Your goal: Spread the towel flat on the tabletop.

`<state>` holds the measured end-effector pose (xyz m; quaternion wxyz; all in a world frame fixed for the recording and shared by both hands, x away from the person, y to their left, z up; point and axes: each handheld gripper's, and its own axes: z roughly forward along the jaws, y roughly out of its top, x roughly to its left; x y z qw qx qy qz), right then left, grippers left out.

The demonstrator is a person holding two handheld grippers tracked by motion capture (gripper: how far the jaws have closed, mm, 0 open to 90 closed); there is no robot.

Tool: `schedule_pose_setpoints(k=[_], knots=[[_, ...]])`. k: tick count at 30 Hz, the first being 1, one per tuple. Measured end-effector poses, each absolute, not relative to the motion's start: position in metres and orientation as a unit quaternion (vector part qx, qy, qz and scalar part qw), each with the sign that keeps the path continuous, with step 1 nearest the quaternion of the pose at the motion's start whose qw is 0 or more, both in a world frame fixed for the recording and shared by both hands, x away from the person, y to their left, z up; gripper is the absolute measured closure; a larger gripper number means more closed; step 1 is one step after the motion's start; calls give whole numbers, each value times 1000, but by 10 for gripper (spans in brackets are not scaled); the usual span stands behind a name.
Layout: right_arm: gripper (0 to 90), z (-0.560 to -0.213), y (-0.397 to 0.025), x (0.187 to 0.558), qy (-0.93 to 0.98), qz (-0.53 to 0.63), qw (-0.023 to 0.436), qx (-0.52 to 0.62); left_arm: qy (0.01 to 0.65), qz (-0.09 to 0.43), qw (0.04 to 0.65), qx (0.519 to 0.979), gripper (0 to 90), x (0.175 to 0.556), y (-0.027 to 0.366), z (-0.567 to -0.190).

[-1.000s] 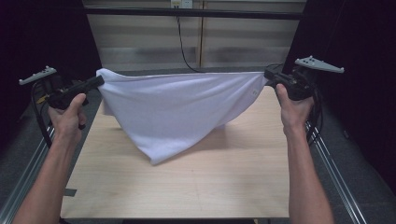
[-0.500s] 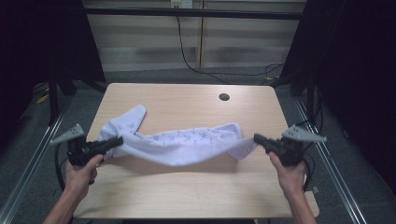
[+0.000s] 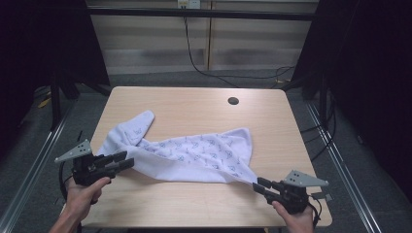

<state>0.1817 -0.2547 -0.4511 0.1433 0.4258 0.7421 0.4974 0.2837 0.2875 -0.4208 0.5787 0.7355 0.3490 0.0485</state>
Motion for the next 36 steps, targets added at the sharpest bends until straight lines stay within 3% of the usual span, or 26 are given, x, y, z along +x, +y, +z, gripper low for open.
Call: schedule_pose_setpoints(k=[8, 13, 14, 16, 17, 18, 25, 28, 30, 34, 35, 36], knots=[[573, -452, -242, 228, 756, 479, 138, 425, 354, 54, 591, 723, 475, 289, 289, -416], [543, -488, -225, 288, 778, 418, 128, 451, 367, 41, 565, 738, 472, 303, 275, -431], [554, -490, -223, 292, 782, 409, 135, 451, 368, 38, 559, 742, 472, 306, 270, -435], [729, -494, -219, 299, 784, 402, 128, 456, 369, 30, 541, 755, 472, 312, 259, -444], [843, -495, -217, 300, 782, 403, 132, 457, 368, 28, 531, 763, 472, 315, 253, -448], [869, -494, -215, 298, 781, 410, 130, 452, 364, 22, 524, 770, 474, 317, 247, -452], [876, -478, -190, 254, 812, 423, 113, 385, 341, 0, 487, 804, 521, 325, 218, -469], [871, -484, -177, 216, 828, 423, 76, 360, 325, -20, 465, 823, 521, 320, 204, -479], [838, -489, -175, 202, 836, 417, 58, 352, 322, -27, 445, 836, 511, 316, 200, -489], [728, -483, -186, 199, 828, 423, 74, 360, 307, -20, 430, 849, 544, 307, 202, -502], [655, -474, -207, 212, 800, 445, 97, 391, 307, -19, 428, 850, 646, 306, 204, -501], [655, -474, -207, 212, 800, 445, 97, 391, 305, -13, 425, 852, 646, 305, 206, -501]])
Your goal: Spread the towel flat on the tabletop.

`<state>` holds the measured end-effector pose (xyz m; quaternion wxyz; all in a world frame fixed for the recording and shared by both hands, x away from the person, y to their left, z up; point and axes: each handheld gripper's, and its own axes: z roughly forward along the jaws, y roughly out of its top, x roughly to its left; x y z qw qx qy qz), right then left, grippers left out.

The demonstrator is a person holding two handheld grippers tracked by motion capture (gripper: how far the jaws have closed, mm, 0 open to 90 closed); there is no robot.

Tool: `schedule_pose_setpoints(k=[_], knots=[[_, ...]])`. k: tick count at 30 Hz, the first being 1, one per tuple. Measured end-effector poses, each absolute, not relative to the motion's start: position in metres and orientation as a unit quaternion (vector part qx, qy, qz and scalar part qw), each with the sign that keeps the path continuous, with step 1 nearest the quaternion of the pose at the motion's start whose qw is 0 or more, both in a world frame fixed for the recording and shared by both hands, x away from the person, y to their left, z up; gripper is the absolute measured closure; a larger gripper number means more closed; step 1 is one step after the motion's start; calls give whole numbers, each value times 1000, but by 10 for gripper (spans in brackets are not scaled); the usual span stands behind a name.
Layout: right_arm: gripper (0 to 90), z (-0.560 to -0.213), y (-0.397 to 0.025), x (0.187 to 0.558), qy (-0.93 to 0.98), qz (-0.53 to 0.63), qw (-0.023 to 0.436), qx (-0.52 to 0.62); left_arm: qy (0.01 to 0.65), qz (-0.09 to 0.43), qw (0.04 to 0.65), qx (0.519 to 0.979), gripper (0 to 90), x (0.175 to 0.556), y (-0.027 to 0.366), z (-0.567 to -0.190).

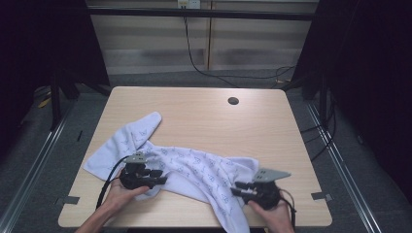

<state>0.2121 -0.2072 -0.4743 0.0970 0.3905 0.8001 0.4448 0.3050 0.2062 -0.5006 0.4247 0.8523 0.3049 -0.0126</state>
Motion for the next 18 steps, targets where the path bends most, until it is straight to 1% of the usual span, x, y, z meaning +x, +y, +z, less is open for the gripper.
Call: schedule_pose_setpoints(k=[1, 2, 3, 4, 5, 6, 8, 9, 10, 11, 13, 14, 15, 16, 17, 18], knots=[[648, -472, -214, 218, 795, 442, 109, 402, 300, -1, 423, 855, 698, 303, 209, -502], [635, -469, -225, 230, 786, 438, 129, 418, 296, -1, 425, 855, 760, 302, 211, -503], [594, -469, -241, 252, 772, 431, 150, 443, 294, -1, 421, 858, 837, 302, 214, -502], [594, -469, -241, 252, 772, 431, 150, 443, 294, -1, 421, 858, 845, 302, 214, -502], [581, -470, -245, 260, 771, 423, 158, 449, 295, -4, 422, 857, 845, 303, 214, -502], [536, -476, -252, 281, 764, 411, 165, 469, 298, -6, 422, 856, 853, 303, 215, -502], [493, -481, -252, 292, 766, 392, 172, 480, 300, -8, 425, 854, 855, 303, 216, -502], [481, -484, -252, 298, 767, 385, 173, 484, 300, -10, 428, 852, 856, 303, 216, -501], [481, -488, -252, 302, 768, 387, 163, 484, 300, -10, 428, 852, 857, 303, 216, -501], [507, -491, -251, 305, 770, 387, 148, 486, 300, -11, 433, 850, 858, 303, 218, -500], [724, -495, -248, 307, 778, 380, 135, 482, 299, -11, 437, 848, 859, 303, 219, -499], [803, -495, -248, 307, 778, 384, 135, 479, 301, -10, 445, 844, 860, 302, 220, -497], [803, -495, -248, 307, 778, 384, 135, 479, 302, -7, 450, 841, 860, 302, 222, -493], [846, -493, -247, 306, 775, 391, 138, 477, 302, -4, 462, 834, 861, 302, 226, -489], [861, -481, -252, 304, 763, 411, 151, 475, 309, -1, 483, 819, 862, 303, 232, -482], [862, -475, -254, 304, 760, 414, 159, 475, 311, 5, 490, 814, 863, 304, 237, -477]])
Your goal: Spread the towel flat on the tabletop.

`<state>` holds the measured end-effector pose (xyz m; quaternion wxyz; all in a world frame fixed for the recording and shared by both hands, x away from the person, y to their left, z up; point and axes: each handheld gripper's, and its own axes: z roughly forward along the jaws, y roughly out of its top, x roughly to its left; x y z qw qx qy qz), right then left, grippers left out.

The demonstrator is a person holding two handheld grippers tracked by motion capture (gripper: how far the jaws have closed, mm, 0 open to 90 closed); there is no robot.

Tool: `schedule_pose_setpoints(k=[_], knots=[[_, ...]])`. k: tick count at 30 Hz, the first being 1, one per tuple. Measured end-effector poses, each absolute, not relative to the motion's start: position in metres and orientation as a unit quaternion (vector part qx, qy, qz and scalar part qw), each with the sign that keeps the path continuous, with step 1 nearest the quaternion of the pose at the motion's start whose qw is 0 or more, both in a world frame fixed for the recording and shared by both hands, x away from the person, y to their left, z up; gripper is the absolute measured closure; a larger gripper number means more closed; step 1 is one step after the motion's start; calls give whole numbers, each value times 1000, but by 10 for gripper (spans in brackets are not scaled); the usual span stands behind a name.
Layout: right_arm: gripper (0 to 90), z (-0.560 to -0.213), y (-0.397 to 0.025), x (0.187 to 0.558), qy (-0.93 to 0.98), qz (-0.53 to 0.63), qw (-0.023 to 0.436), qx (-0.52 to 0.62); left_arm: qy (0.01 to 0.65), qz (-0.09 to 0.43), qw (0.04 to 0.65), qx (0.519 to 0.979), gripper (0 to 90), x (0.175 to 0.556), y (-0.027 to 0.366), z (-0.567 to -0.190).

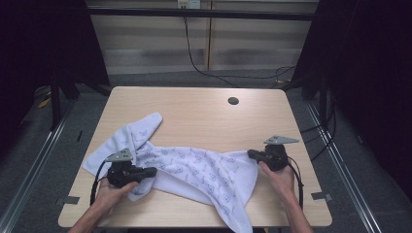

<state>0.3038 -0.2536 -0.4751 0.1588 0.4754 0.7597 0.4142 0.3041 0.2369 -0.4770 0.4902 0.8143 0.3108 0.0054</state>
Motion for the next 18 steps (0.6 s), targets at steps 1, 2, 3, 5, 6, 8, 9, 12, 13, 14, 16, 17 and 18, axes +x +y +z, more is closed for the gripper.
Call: schedule_pose_setpoints(k=[1, 2, 3, 5, 6, 8, 9, 12, 13, 14, 16, 17, 18], knots=[[863, -466, -256, 304, 755, 419, 170, 475, 314, 10, 500, 807, 864, 305, 242, -473], [863, -456, -259, 304, 751, 424, 182, 472, 314, 10, 500, 807, 865, 305, 242, -473], [864, -445, -262, 304, 747, 428, 195, 470, 323, 13, 523, 789, 865, 306, 253, -465], [864, -422, -269, 302, 737, 439, 221, 464, 331, 23, 537, 776, 866, 305, 263, -457], [864, -411, -272, 301, 731, 442, 239, 461, 336, 25, 545, 768, 867, 305, 269, -455], [862, -392, -278, 294, 719, 455, 271, 450, 345, 31, 552, 759, 867, 303, 280, -453], [860, -385, -282, 290, 712, 466, 277, 447, 345, 31, 552, 759, 867, 303, 280, -453], [826, -385, -286, 281, 726, 454, 273, 439, 359, 40, 532, 766, 865, 300, 291, -460], [795, -390, -285, 278, 736, 441, 267, 439, 360, 25, 527, 769, 862, 299, 295, -469], [779, -397, -284, 274, 745, 429, 263, 437, 362, 23, 523, 771, 861, 299, 296, -472], [727, -412, -282, 267, 758, 418, 248, 435, 363, 20, 520, 773, 848, 298, 296, -474], [727, -412, -282, 267, 758, 418, 248, 435, 358, 16, 521, 774, 848, 298, 296, -474], [694, -419, -281, 263, 762, 414, 244, 435, 358, 14, 524, 772, 834, 297, 296, -473]])
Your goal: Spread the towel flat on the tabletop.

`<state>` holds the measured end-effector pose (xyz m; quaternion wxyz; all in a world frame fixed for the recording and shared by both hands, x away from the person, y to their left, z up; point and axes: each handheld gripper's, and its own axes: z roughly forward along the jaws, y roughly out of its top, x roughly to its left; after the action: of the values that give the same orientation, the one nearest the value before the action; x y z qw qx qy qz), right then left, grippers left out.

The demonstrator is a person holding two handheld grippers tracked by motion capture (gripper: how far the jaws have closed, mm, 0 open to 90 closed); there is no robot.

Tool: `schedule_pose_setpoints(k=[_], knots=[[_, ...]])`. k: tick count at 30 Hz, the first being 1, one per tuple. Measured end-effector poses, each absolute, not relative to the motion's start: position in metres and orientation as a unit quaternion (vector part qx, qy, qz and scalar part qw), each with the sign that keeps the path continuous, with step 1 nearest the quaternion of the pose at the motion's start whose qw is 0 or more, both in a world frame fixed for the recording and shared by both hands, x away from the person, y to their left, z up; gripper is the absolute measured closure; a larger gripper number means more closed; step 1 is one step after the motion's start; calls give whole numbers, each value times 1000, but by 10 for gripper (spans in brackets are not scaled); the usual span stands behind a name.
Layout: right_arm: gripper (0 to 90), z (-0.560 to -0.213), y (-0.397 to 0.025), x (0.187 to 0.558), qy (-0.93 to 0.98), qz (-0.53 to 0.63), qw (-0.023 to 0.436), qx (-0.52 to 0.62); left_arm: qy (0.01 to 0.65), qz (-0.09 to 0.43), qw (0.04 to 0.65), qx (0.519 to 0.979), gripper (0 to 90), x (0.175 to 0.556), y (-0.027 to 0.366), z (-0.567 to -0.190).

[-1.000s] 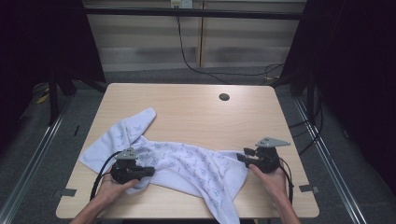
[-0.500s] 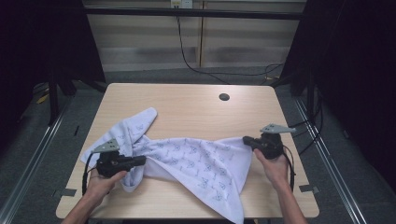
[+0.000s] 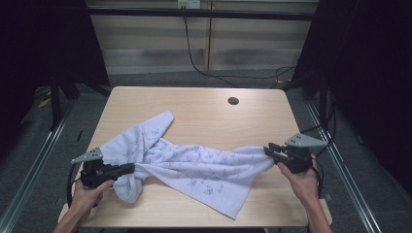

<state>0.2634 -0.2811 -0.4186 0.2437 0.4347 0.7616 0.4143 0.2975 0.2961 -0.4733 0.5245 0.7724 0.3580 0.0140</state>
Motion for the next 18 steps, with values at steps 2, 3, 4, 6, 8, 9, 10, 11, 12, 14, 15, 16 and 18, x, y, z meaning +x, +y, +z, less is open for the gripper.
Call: schedule_pose_setpoints(k=[2, 3, 4, 6, 8, 9, 10, 11, 12, 14, 15, 16, 18], knots=[[604, -430, -282, 257, 758, 408, 245, 446, 357, 12, 531, 769, 792, 298, 295, -470], [596, -431, -283, 256, 758, 405, 250, 446, 356, 13, 533, 767, 763, 299, 294, -468], [571, -430, -283, 256, 757, 403, 257, 445, 355, 12, 533, 767, 756, 301, 290, -465], [553, -429, -283, 256, 752, 404, 261, 451, 356, 12, 534, 767, 740, 302, 288, -463], [523, -422, -282, 258, 744, 420, 265, 448, 348, 14, 536, 769, 701, 306, 279, -457], [524, -419, -281, 259, 741, 424, 264, 448, 348, 15, 535, 770, 681, 306, 275, -456], [524, -416, -279, 259, 739, 429, 266, 446, 346, 15, 534, 771, 657, 307, 271, -454], [524, -416, -279, 259, 739, 429, 266, 446, 346, 15, 534, 771, 644, 307, 271, -454], [523, -409, -277, 260, 726, 446, 273, 447, 338, 12, 536, 774, 643, 308, 264, -451], [518, -407, -277, 261, 724, 453, 270, 445, 337, 13, 536, 774, 633, 308, 260, -450], [507, -404, -277, 262, 722, 457, 267, 447, 337, 14, 532, 777, 608, 309, 257, -450], [506, -402, -276, 264, 722, 461, 263, 444, 337, 13, 529, 779, 585, 310, 254, -450], [511, -406, -267, 270, 732, 471, 232, 434, 341, 11, 522, 782, 571, 314, 248, -455]])
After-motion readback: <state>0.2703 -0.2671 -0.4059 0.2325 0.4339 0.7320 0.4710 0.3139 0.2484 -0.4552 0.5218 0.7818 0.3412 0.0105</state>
